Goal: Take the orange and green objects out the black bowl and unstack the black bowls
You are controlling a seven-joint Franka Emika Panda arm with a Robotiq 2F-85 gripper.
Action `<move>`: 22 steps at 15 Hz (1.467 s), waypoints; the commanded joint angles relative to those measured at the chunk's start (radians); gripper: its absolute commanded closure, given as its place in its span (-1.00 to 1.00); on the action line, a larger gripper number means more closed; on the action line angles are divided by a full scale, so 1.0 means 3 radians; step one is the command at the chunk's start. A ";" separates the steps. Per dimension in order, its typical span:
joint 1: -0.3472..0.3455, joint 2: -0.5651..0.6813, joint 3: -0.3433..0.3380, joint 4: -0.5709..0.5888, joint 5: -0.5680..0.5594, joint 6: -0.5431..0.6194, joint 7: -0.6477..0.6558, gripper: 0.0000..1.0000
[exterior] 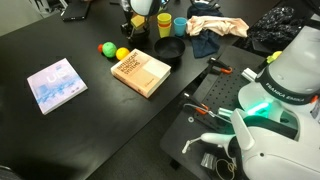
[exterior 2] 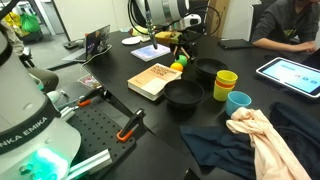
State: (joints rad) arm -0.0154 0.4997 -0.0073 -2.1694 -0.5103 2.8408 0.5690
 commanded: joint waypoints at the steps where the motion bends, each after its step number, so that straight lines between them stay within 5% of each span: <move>1: -0.0761 0.0216 0.0757 0.0403 0.0268 0.0003 -0.0896 -1.00; 4: -0.1189 0.0474 0.1191 0.0713 0.0491 -0.0187 -0.1626 -1.00; 7: -0.1328 0.0733 0.1299 0.1038 0.0485 -0.0554 -0.2039 -1.00; 8: -0.0991 0.0730 0.0960 0.1109 0.0899 -0.0606 -0.2404 -1.00; 17: -0.0595 0.1130 0.0528 0.1802 0.1278 -0.1105 -0.3004 -1.00; 18: -0.0570 0.1151 0.0505 0.1847 0.1283 -0.1140 -0.3010 -0.50; 22: -0.0519 0.1218 0.0449 0.1966 0.1298 -0.1212 -0.3050 0.02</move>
State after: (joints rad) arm -0.1950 0.8399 0.1500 -1.6391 -0.1525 2.5140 -0.3080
